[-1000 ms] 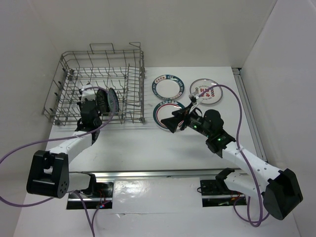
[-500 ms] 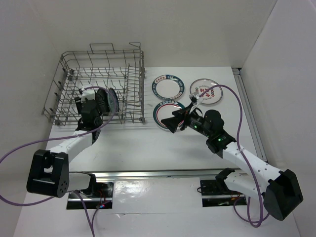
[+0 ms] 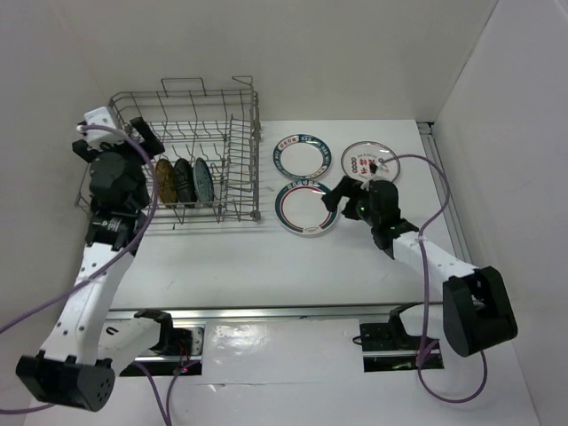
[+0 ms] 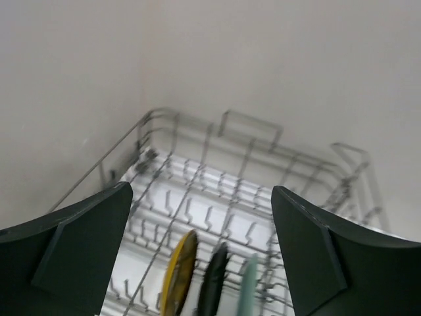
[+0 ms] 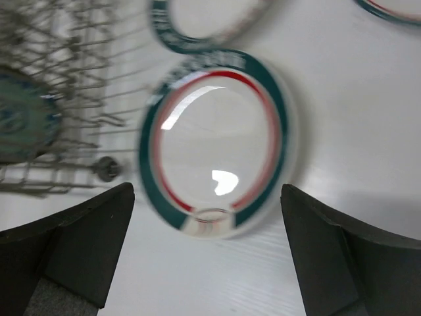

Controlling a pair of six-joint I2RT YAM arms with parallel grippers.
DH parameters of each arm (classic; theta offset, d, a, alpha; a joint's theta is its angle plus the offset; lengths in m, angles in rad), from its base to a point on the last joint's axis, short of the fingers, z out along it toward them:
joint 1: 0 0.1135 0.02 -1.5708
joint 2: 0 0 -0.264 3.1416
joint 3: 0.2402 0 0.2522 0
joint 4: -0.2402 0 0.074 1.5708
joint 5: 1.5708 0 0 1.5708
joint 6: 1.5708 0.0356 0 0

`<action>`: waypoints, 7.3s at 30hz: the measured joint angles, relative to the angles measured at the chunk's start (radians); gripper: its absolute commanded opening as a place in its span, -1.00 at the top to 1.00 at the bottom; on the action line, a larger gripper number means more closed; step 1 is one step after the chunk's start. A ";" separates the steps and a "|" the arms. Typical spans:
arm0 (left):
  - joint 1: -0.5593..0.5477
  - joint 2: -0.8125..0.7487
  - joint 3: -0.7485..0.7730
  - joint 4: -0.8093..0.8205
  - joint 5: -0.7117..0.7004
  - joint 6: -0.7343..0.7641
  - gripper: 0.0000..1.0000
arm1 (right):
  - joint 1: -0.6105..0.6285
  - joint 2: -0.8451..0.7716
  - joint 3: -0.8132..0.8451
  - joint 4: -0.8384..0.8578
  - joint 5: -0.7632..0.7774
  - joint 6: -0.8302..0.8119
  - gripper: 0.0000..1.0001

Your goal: Load the plates into the dish rack

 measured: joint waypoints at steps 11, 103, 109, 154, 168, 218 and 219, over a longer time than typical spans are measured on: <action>-0.007 -0.065 0.154 -0.223 0.527 -0.156 -1.00 | -0.114 0.165 -0.109 0.066 -0.026 0.096 -0.87; -0.007 0.128 0.272 -0.343 0.993 -0.371 1.00 | 0.093 -0.112 0.365 -0.027 -0.214 0.085 -1.00; 0.097 0.126 0.523 -0.370 0.667 -0.341 1.00 | 0.071 -0.207 0.312 -0.093 -0.198 0.040 -1.00; 0.200 0.731 0.315 0.212 0.153 0.279 1.00 | 0.177 -0.437 0.215 -0.302 -0.211 -0.029 -1.00; 0.196 0.800 0.268 0.262 0.183 0.273 1.00 | 0.179 -0.449 0.215 -0.303 -0.209 -0.044 -1.00; 0.179 0.315 0.542 -0.270 0.462 -0.187 -1.00 | -0.034 0.005 -0.060 0.083 -0.180 0.078 -0.97; 0.171 0.264 0.512 -0.270 0.496 -0.208 -1.00 | -0.028 0.035 -0.083 0.117 -0.176 0.100 -0.95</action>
